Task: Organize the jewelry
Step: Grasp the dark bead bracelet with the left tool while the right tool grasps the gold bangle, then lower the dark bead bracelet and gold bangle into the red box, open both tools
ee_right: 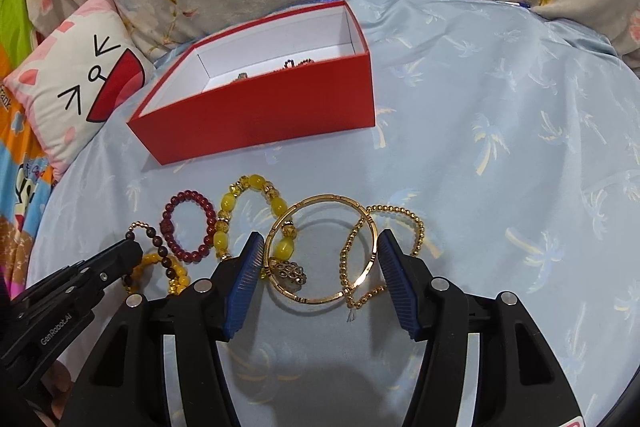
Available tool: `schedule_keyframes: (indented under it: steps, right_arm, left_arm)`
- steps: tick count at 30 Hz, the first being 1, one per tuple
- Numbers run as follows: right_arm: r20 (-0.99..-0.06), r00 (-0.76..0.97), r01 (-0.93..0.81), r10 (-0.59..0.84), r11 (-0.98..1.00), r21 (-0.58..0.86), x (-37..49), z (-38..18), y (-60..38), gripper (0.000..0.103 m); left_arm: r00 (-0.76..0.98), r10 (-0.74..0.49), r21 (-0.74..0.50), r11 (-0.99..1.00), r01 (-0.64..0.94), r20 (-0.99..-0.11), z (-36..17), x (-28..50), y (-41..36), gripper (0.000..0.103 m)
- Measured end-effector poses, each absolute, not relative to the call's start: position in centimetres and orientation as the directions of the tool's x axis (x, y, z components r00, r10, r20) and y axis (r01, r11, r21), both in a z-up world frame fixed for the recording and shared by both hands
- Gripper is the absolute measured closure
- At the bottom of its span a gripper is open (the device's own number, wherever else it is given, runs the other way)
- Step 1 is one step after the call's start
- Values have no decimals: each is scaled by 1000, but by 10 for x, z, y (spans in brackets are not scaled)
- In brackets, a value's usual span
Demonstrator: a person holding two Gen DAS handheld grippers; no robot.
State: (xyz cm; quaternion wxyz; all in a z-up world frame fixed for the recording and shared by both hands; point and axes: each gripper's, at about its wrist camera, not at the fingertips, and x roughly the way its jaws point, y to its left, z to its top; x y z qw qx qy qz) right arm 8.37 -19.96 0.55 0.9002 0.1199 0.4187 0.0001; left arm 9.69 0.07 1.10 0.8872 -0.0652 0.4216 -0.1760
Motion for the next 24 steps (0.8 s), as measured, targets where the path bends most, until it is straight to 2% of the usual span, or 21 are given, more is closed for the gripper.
schedule_keyframes:
  steps: [14, 24]
  right_arm:
    - [-690, 708, 40, 148, 968, 249, 66, 50, -197, 47]
    - [-644, 747, -11, 167, 971, 239, 109, 81, -199, 46]
  left_arm:
    - [611, -420, -286, 907, 309, -671, 61, 87, -8, 95]
    - [693, -404, -245, 915, 321, -598, 108, 136, -15, 95]
